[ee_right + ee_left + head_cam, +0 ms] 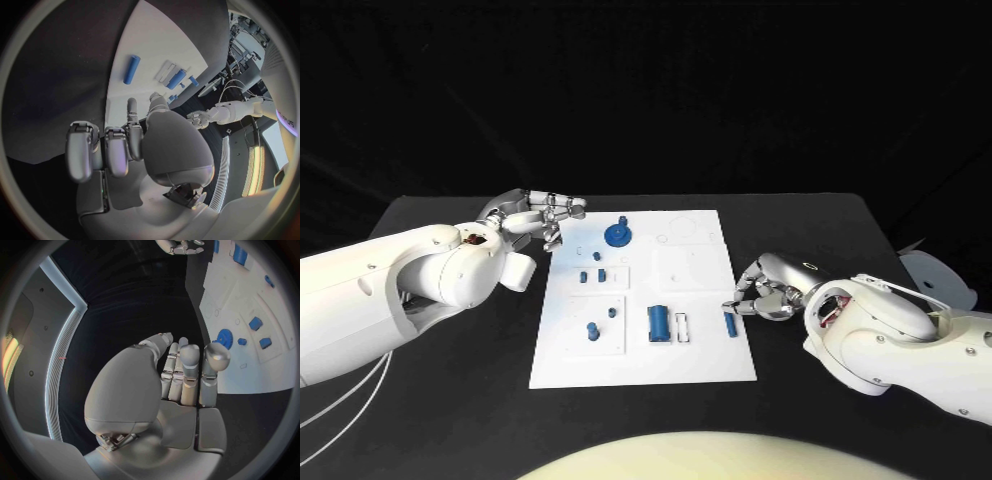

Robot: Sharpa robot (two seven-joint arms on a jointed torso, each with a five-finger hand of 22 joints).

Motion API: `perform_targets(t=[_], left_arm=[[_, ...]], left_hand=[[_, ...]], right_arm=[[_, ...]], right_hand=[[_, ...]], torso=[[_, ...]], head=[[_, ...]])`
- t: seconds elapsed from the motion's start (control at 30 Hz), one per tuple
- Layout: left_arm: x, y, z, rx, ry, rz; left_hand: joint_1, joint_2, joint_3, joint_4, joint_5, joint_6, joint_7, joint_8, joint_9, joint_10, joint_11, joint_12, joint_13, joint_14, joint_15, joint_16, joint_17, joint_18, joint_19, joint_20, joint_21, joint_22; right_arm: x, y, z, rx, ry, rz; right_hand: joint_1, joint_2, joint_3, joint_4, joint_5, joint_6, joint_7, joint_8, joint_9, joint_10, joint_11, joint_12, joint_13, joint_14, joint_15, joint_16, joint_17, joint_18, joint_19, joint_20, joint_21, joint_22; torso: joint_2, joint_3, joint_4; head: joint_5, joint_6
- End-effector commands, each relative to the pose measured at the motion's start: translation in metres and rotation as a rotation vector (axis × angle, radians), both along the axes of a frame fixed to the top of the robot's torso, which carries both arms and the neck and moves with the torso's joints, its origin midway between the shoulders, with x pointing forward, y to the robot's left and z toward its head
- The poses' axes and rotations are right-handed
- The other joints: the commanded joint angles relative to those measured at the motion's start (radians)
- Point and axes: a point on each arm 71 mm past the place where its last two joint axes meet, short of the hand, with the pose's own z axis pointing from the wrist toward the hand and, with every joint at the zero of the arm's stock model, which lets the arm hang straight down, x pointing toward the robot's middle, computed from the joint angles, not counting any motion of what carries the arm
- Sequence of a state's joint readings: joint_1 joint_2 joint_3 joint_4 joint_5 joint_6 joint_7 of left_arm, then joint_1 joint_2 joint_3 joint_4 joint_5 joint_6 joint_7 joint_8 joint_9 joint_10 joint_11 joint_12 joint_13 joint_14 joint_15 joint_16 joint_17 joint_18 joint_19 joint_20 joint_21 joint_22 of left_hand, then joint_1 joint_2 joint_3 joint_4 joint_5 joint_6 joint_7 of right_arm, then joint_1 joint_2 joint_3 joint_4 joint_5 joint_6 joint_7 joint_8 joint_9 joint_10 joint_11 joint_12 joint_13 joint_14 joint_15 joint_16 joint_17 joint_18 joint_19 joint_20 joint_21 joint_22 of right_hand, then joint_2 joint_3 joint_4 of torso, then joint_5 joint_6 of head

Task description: Assemble the parts on the task board

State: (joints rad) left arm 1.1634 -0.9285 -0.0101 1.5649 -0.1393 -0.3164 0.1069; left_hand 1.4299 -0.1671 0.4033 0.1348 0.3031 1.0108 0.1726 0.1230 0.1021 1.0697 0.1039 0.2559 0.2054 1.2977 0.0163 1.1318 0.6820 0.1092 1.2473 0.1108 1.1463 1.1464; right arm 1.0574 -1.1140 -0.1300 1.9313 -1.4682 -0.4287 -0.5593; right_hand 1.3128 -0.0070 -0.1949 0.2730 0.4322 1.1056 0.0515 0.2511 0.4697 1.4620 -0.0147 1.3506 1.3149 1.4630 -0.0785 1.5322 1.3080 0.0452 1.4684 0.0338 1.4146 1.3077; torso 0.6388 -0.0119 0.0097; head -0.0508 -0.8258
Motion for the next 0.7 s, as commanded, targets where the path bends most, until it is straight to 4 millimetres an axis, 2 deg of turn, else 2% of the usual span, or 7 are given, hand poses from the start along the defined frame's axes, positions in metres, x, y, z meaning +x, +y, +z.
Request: perform_targets(t=[0.03,0.27,0.57,0.7], left_arm=[[0.000,-0.003,0.001,-0.014,-0.009,-0.017],[0.000,-0.003,0.001,-0.014,-0.008,-0.018],[-0.001,-0.002,0.001,-0.013,-0.006,-0.017],[-0.001,-0.002,0.001,-0.013,-0.006,-0.017]], left_hand=[[-0.002,0.000,-0.001,0.002,0.006,-0.007,0.000,0.006,-0.001,-0.008,-0.001,0.005,0.002,-0.001,0.007,0.006,0.000,0.010,0.002,0.003,-0.005,-0.001],[-0.001,0.000,-0.001,0.002,0.006,-0.007,0.000,0.006,-0.001,-0.008,-0.001,0.006,0.002,-0.001,0.007,0.006,0.000,0.010,0.002,0.003,-0.005,-0.001],[-0.001,0.000,-0.001,0.002,0.006,-0.007,0.000,0.006,-0.001,-0.008,-0.001,0.006,0.002,-0.001,0.007,0.006,0.000,0.010,0.002,0.003,-0.005,-0.001],[-0.001,0.000,-0.001,0.002,0.006,-0.007,0.000,0.006,-0.001,-0.008,-0.001,0.006,0.002,-0.001,0.007,0.006,0.000,0.010,0.002,0.003,-0.005,-0.001]], right_arm=[[-0.002,0.002,-0.002,-0.044,-0.025,0.048],[-0.006,0.003,-0.012,-0.060,0.006,0.046],[-0.006,0.003,-0.024,-0.096,0.038,0.047],[-0.006,0.004,-0.027,-0.111,0.046,0.050]], right_hand=[[0.002,0.004,-0.003,0.011,0.005,0.012,-0.001,-0.001,0.000,0.018,-0.007,-0.002,0.091,0.093,-0.001,0.004,0.196,-0.015,0.047,-0.001,0.005,0.223],[-0.001,0.003,-0.005,0.013,0.004,0.016,-0.002,0.000,0.001,0.017,-0.007,-0.003,0.090,0.093,-0.002,0.004,0.195,-0.015,0.046,-0.001,0.005,0.223],[-0.006,0.000,-0.011,0.015,0.001,0.019,-0.002,0.001,0.003,0.016,-0.008,-0.006,0.088,0.092,-0.002,0.003,0.193,-0.014,0.045,-0.001,0.001,0.222],[-0.008,-0.001,-0.014,0.016,-0.002,0.022,-0.003,0.002,0.005,0.016,-0.009,-0.006,0.089,0.092,-0.003,0.003,0.193,-0.014,0.045,-0.001,0.001,0.222]], torso=[[0.001,0.0002,0.0006],[0.001,-0.0011,0.0052],[0.000,-0.0006,0.0042],[-0.001,-0.0014,0.0044]], head=[[-0.004,-0.002],[-0.009,-0.006],[-0.007,-0.012],[-0.007,-0.013]])
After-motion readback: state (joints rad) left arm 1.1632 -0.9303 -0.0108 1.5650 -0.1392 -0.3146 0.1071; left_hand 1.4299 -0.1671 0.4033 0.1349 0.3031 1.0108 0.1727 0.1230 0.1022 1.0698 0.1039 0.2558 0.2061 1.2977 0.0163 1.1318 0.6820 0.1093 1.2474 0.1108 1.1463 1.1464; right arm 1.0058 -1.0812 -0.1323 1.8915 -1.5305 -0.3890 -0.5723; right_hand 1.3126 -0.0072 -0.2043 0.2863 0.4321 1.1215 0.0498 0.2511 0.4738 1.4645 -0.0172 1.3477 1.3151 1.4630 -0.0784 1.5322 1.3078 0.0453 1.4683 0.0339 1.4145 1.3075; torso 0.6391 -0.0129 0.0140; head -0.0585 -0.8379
